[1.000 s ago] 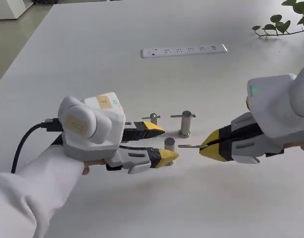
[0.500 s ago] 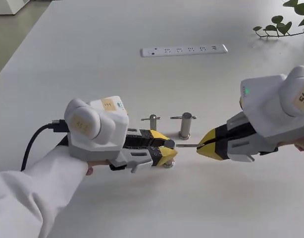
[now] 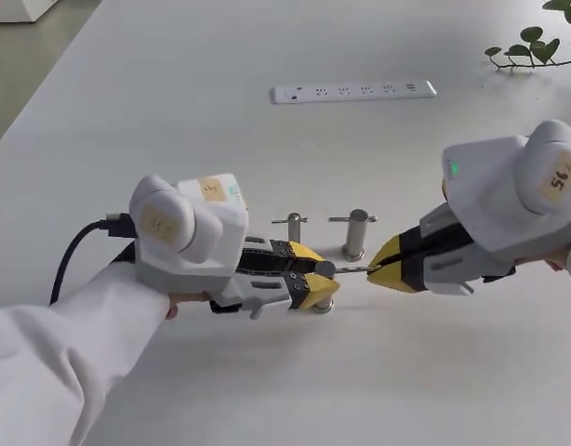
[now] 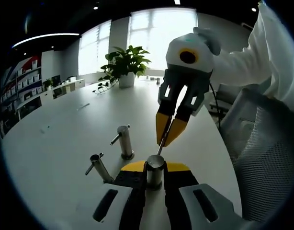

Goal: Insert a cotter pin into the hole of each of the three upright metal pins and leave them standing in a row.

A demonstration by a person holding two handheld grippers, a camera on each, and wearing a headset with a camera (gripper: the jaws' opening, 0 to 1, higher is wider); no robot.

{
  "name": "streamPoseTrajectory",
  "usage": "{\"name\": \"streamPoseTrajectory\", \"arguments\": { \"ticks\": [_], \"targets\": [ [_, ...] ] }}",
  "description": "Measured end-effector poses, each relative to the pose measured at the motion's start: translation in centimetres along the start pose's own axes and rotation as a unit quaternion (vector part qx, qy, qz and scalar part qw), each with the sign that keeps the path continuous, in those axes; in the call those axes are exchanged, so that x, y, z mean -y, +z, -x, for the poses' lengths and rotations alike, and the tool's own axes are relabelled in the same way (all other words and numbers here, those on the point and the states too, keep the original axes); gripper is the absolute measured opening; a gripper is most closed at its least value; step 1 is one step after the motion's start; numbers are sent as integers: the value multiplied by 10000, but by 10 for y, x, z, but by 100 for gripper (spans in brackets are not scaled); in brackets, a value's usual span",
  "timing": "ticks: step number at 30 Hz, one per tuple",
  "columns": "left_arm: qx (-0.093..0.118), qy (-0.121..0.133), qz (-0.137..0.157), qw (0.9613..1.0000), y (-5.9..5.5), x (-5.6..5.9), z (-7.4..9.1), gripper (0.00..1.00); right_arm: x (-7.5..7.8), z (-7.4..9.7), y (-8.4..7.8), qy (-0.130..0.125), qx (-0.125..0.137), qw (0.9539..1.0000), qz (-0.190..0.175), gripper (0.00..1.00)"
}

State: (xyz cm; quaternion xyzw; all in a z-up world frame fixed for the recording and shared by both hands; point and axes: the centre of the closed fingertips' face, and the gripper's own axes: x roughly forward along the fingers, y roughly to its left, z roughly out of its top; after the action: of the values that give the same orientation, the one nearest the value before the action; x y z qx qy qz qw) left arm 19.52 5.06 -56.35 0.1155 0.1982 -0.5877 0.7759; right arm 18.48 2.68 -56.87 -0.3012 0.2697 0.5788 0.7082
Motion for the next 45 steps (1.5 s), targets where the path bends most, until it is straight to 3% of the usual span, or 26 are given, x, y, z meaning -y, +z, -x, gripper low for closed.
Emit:
{"name": "streamPoseTrajectory", "arguments": {
  "ticks": [5,17,22,24,29,35,39,45],
  "targets": [
    [-11,1,-4,10000,0,0,0,11,0,-4,2,70,-49,9999,125,0],
    [-28,8,5,10000,0,0,-1,11,-8,-13,26,244,56,9992,304,0],
    [-51,10,-5,10000,0,0,-1,11,-5,-15,26,228,86,9993,294,0],
    [-53,-1,-9,10000,-1,1,-1,11,0,-13,26,102,120,9995,263,5],
    [-60,-18,-20,10000,-2,0,-1,11,0,-4,22,146,182,9997,102,8],
    [-75,-21,-19,10000,-3,0,-1,11,-4,1,16,168,185,9997,17,0],
    [-90,-25,-23,10000,-3,0,-1,11,0,2,17,144,323,9993,-105,0],
    [-108,-12,67,9999,-5,0,-2,12,-4,-5,18,182,293,9994,-65,0]
  ]
}}
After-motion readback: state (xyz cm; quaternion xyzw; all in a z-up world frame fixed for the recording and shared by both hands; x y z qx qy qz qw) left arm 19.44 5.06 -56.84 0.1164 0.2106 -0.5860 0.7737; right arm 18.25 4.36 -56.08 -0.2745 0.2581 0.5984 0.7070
